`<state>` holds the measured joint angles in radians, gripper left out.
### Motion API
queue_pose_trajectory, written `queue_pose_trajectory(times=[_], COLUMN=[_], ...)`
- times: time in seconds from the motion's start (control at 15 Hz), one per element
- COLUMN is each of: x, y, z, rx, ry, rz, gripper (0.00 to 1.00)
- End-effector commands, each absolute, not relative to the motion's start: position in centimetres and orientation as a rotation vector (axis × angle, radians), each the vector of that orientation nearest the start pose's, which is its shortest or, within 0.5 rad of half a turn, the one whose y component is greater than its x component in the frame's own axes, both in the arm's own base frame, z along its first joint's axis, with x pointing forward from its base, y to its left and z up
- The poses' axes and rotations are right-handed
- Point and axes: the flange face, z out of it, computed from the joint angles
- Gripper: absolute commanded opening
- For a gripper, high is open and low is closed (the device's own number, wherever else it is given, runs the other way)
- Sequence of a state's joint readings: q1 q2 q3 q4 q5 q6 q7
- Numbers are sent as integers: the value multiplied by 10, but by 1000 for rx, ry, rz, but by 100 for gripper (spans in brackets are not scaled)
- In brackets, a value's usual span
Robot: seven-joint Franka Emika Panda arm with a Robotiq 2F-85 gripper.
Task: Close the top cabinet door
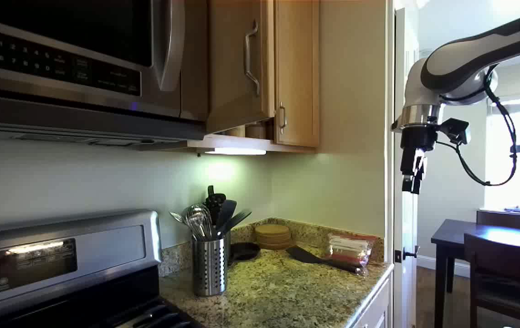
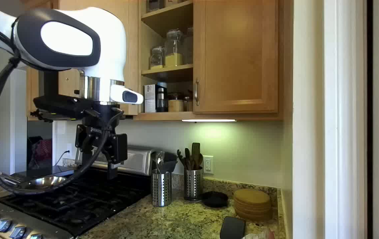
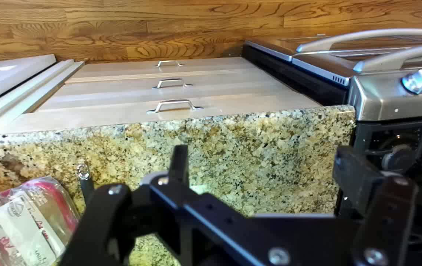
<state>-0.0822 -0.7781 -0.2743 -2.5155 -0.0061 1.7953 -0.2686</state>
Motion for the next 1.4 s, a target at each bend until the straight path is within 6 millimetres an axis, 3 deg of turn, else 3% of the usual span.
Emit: queue_pose_trajectory(times=[0.0,0.4,0.53,0.93,1.33], x=[304,304,306,321,343], y=[-126,-126,-118,-60,-1], z=[523,523,524,551,610], rx=[-2971,-2971,-2978,-3018,-2998], ry=[21,21,-25,-342,-470], rz=[-129,-130,-129,-203,-376], gripper=[100,100,100,100,100])
